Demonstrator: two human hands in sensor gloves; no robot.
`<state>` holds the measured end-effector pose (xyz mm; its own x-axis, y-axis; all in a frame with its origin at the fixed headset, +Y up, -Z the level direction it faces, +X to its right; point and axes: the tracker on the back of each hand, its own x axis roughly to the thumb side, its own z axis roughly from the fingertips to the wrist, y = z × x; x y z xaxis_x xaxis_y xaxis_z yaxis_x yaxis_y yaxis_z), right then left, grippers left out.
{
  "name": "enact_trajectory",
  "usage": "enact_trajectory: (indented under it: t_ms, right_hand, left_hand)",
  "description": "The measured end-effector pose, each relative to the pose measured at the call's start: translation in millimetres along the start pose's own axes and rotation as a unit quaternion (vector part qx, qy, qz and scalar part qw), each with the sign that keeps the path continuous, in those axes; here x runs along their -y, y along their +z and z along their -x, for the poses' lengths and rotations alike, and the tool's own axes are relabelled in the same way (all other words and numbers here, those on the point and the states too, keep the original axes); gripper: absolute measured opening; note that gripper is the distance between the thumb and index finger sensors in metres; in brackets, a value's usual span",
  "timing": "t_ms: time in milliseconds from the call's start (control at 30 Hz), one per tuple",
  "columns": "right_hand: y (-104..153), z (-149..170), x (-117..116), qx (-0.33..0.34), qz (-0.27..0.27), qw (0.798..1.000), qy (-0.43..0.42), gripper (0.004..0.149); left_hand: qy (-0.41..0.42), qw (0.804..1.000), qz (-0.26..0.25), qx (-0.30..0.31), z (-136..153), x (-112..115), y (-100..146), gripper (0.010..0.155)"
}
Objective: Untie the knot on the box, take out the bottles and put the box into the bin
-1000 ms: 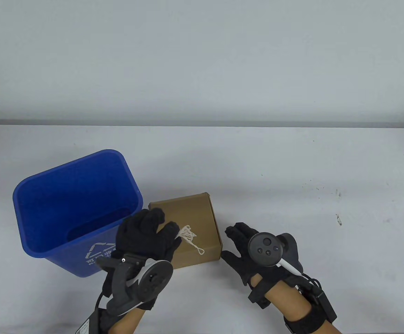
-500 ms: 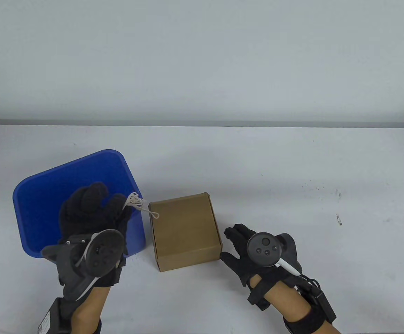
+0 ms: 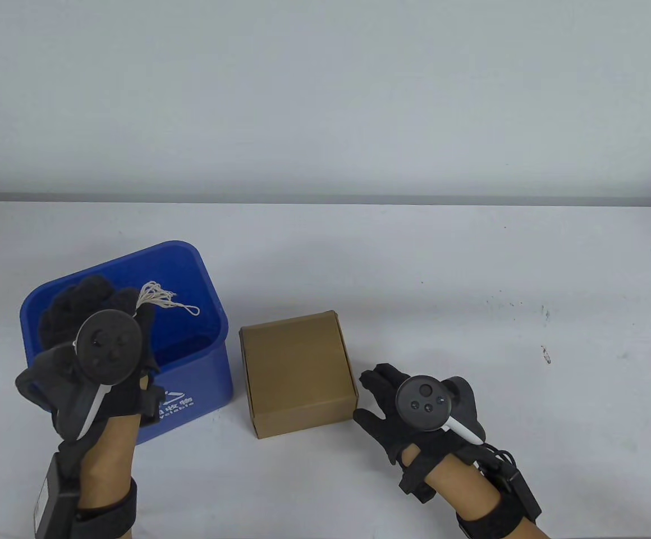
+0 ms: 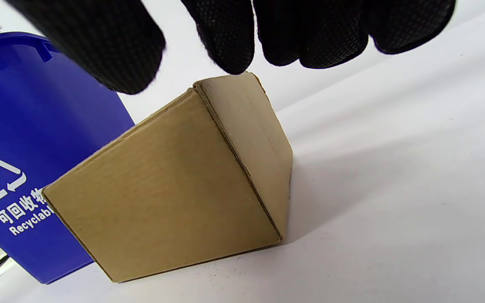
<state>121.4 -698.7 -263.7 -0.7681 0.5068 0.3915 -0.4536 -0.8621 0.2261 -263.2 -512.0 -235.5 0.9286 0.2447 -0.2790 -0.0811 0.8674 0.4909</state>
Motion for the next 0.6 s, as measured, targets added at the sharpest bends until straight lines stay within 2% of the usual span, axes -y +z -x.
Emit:
enact_trajectory:
  t_ms: [233, 267, 300, 333, 367, 500, 600]
  right_hand:
    - [-0.2, -0.6, -1.3, -0.002, -0.006, 1.0, 0.003, 0.068]
    - [-0.2, -0.6, -1.3, -0.002, -0.007, 1.0, 0.003, 0.068]
    - [-0.2, -0.6, -1.1, -0.003, -0.007, 1.0, 0.003, 0.068]
    - [-0.2, -0.5, -0.8, -0.003, -0.006, 1.0, 0.003, 0.068]
    - [-0.2, -0.4, -0.7, -0.004, -0.006, 1.0, 0.002, 0.068]
    - [-0.4, 0.3, -0.4, -0.005, -0.005, 1.0, 0.002, 0.068]
    - [-0.5, 0.5, 0.0, -0.005, -0.005, 1.0, 0.001, 0.068]
  left_hand:
    - [0.004, 1.0, 0.008, -0.029, 9.7, 0.7, -3.2, 0.043]
    - [0.005, 0.999, 0.012, -0.032, 10.6, 0.9, -3.8, 0.046]
    - [0.006, 0.999, 0.016, -0.033, 11.2, 1.4, -4.4, 0.057]
    - [0.001, 0.999, 0.02, -0.033, 11.3, 1.3, -4.6, 0.076]
    - [-0.005, 0.999, 0.022, -0.028, 11.2, 0.5, -4.4, 0.081]
    - [-0.011, 0.999, 0.028, -0.023, 10.6, -2.1, -3.3, 0.092]
    - [-0.013, 0.999, 0.028, -0.02, 9.0, -4.6, -2.3, 0.093]
